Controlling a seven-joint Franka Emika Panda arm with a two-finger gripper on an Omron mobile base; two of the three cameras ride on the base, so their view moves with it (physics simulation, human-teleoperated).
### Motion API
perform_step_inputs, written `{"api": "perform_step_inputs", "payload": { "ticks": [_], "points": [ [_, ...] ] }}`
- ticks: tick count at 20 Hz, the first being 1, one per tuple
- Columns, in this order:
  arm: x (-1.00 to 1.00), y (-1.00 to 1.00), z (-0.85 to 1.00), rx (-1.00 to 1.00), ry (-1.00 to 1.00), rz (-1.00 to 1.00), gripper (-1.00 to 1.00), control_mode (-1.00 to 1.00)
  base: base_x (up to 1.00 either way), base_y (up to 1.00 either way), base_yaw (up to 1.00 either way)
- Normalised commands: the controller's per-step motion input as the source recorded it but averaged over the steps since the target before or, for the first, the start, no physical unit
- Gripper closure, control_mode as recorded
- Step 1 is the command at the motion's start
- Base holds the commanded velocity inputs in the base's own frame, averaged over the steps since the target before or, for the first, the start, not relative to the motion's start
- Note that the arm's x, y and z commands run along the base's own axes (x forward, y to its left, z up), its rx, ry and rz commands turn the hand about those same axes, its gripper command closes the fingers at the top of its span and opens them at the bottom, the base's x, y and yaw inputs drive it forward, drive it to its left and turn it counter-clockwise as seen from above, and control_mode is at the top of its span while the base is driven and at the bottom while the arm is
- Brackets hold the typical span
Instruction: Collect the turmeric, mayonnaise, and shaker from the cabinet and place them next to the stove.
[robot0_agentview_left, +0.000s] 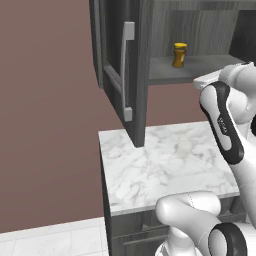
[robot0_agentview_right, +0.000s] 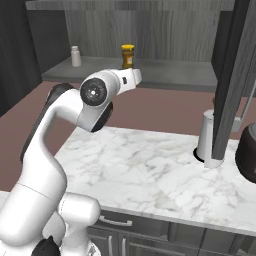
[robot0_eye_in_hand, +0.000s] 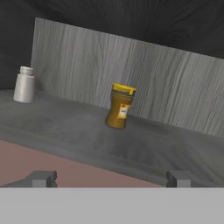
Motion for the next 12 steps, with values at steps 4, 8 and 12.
{"api": "perform_step_inputs", "payload": {
  "ticks": [4,8,12],
  "points": [
    [0.00,-0.01,0.00,0.00,0.00,0.00,-1.00,-1.00,0.00,0.00,0.00],
    [0.00,-0.02,0.02,0.01,0.00,0.00,-1.00,-1.00,0.00,0.00,0.00],
    [0.14,0.04,0.02,0.01,0.00,0.00,-1.00,-1.00,0.00,0.00,0.00]
  ]
}}
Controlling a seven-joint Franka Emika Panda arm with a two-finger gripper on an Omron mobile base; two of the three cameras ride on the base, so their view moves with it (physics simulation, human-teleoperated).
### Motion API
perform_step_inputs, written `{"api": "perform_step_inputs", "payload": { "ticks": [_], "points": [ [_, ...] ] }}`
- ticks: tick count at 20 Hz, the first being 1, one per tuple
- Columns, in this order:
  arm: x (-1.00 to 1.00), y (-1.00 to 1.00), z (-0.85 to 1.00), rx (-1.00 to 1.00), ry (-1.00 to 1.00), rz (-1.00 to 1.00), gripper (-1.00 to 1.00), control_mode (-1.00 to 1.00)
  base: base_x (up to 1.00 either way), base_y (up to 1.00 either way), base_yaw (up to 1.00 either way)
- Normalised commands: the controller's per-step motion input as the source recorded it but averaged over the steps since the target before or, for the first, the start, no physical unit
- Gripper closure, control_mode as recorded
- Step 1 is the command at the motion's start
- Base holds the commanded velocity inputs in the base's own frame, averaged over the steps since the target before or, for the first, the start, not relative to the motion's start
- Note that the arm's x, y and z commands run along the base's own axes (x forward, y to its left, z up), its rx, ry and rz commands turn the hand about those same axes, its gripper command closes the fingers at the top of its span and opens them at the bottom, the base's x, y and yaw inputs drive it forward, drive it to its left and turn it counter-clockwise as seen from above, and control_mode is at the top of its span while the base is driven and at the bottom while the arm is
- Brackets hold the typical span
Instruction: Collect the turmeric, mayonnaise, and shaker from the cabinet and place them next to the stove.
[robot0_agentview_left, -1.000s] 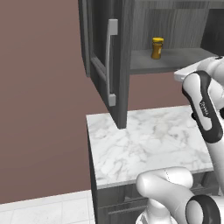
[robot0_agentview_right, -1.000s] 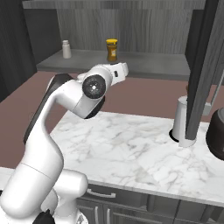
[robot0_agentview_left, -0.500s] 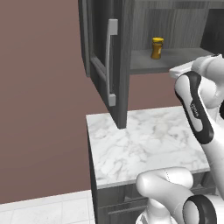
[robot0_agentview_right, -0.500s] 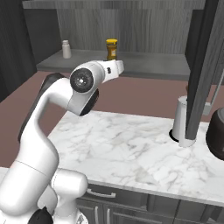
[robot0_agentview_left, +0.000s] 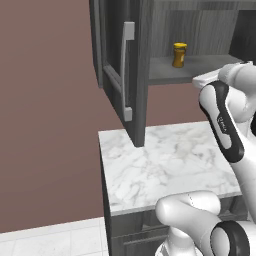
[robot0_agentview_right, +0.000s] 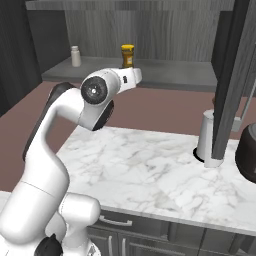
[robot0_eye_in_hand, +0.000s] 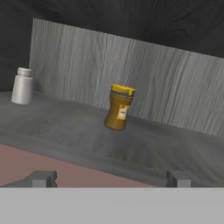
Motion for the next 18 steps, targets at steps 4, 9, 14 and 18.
{"api": "perform_step_inputs", "payload": {
  "ticks": [4,9,14,18],
  "points": [
    [0.14,0.14,0.00,0.00,0.00,0.00,-1.00,-1.00,0.00,0.00,0.00],
    [0.04,0.20,0.00,0.00,0.00,-0.03,-1.00,-1.00,0.00,0.00,0.00],
    [0.05,-0.01,0.00,0.12,0.05,-0.06,-1.00,-1.00,0.00,0.00,0.00],
    [0.03,-0.09,0.02,0.20,0.09,-0.06,-1.00,-1.00,0.00,0.00,0.00]
  ]
}}
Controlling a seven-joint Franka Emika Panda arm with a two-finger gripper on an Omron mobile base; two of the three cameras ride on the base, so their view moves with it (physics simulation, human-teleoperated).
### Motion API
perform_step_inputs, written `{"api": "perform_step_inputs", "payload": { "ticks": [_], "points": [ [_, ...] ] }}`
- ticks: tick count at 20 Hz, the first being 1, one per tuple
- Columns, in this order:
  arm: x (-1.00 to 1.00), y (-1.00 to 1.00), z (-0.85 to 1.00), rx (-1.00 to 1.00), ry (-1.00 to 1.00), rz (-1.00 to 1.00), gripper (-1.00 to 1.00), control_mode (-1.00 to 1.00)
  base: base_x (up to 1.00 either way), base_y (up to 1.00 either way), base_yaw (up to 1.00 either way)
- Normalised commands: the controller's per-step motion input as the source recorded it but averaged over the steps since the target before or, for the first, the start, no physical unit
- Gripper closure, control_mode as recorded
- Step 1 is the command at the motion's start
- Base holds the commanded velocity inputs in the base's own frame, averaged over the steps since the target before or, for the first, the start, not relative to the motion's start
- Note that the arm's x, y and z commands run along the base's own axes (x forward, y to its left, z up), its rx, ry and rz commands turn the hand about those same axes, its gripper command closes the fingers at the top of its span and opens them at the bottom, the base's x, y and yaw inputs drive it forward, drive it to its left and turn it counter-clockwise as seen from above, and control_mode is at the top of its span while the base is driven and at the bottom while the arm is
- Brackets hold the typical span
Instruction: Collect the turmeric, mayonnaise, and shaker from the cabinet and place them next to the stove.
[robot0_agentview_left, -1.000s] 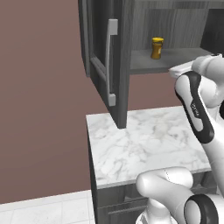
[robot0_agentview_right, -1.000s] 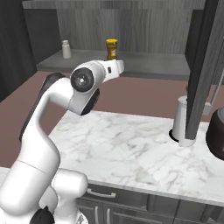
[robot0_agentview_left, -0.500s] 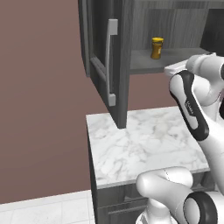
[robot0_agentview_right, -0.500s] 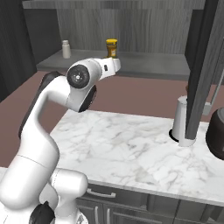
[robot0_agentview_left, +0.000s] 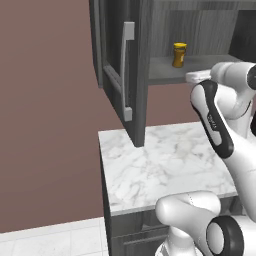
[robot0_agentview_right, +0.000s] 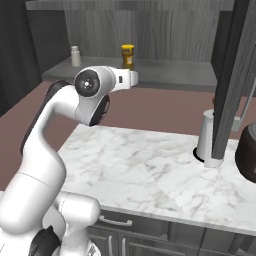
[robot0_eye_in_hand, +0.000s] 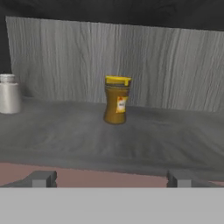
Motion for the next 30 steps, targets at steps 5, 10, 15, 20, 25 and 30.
{"api": "perform_step_inputs", "payload": {
  "ticks": [5,10,15,20,25,30],
  "points": [
    [0.11,-0.05,0.02,0.11,0.11,-0.03,-1.00,-1.00,0.00,0.00,0.00],
    [0.08,0.00,0.13,0.00,0.04,-0.01,-1.00,-1.00,0.00,0.00,0.00],
    [0.01,0.00,0.36,0.00,0.00,-0.02,-1.00,-1.00,0.00,0.00,0.00],
    [0.08,0.01,0.23,0.00,0.00,-0.01,-1.00,-1.00,0.00,0.00,0.00],
    [0.32,0.08,0.00,0.00,0.01,0.00,-1.00,-1.00,0.00,0.00,0.00],
    [0.38,0.05,0.01,0.00,0.00,0.00,-1.00,-1.00,0.00,0.00,0.00]
  ]
}}
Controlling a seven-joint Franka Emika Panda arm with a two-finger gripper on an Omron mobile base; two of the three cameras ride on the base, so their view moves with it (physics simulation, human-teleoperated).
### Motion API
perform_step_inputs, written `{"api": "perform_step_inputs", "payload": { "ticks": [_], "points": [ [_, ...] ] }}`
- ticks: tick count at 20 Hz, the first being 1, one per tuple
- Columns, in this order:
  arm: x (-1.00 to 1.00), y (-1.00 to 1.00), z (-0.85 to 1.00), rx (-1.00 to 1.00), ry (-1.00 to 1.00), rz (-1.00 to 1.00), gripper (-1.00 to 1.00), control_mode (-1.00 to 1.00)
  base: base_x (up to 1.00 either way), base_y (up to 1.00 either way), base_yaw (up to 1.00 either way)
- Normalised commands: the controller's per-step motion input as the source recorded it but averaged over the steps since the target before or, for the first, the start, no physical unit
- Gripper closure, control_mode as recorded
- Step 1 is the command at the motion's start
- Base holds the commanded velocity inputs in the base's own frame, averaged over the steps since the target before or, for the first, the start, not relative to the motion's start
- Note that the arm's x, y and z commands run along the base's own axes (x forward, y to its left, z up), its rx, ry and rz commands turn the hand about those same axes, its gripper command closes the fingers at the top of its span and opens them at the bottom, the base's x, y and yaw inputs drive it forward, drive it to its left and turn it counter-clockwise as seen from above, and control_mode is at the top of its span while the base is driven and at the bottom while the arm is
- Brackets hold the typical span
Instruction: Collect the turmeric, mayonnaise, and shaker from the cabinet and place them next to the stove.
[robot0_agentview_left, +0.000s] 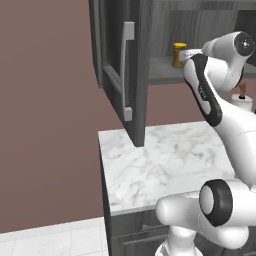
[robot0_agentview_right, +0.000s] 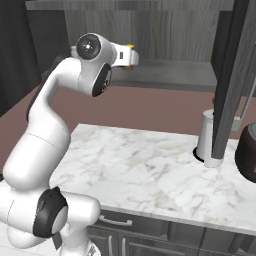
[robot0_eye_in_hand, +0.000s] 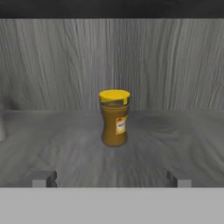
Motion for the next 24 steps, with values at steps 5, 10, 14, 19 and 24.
{"api": "perform_step_inputs", "payload": {
  "ticks": [5,10,14,19,24],
  "points": [
    [0.34,0.00,0.03,0.00,0.00,0.00,-1.00,-1.00,0.00,0.00,0.00],
    [0.39,0.01,0.00,0.00,0.00,0.00,-1.00,-1.00,0.00,0.00,0.00],
    [0.40,0.05,0.00,0.00,0.02,0.00,-1.00,-1.00,0.00,0.00,0.00],
    [0.38,0.00,0.00,0.00,0.06,0.00,-1.00,-1.00,0.00,0.00,0.00],
    [0.27,0.00,0.00,0.00,0.02,-0.02,-1.00,-1.00,0.00,0.00,0.00]
  ]
}}
